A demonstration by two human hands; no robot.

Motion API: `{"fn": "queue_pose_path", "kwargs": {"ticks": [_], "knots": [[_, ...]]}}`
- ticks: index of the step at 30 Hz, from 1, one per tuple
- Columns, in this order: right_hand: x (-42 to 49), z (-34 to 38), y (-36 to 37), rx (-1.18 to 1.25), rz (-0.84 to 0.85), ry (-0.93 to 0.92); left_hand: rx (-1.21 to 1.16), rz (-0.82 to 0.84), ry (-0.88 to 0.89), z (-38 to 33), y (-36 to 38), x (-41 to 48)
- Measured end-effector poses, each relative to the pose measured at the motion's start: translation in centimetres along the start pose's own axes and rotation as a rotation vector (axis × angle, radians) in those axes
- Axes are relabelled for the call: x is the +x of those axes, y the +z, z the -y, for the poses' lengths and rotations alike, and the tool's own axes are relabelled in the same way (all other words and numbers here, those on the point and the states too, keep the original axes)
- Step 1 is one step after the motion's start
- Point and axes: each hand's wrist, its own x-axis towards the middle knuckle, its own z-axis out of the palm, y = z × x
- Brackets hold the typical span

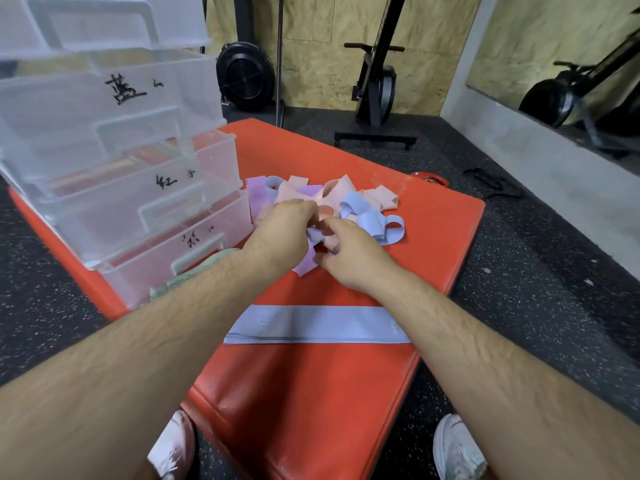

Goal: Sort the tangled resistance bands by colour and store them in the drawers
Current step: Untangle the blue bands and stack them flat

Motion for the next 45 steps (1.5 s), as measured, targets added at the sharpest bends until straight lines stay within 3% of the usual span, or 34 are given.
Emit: {"fn": "queue_pose_path", "kwargs": {"ticks": [8, 14, 21, 26, 34, 39, 45], "knots": [[-0.1, 0.4, -1.7, 0.319, -0.142, 0.039, -0.326, -0.236, -0.016, -1.8, -1.6, -0.5], [0.1, -0.1, -2.3, 0.332, -0.062, 0.040, -0.694, -0.251, -0.171, -1.5, -2.8, -1.1], [-0.6, 0.2, -3.0, 0.399, -0.065, -0.071, -0.659, 0.012, -0.256, -1.3, -2.9, -1.9], [-0.8, 0.0, -3.1, 0.366, -0.067, -0.093, -0.654, 0.095, -0.249, -1.3, -2.9, -2.5], [-0.8, 0.1, -3.1, 0.397, 0.020, -0.139, -0.624, -0.063, -0.176, -1.2, -3.8, -3.1], [-0.5, -0.4, -2.9, 0.387, 0.025, -0.107, -0.947, -0.075, -0.128, -1.7, -6.1, -3.6], [-0.2, -1.3, -3.5, 0.207, -0.010, 0.006, -1.020, -0.159, -0.161, -0.6, -8.4, -4.2]]}}
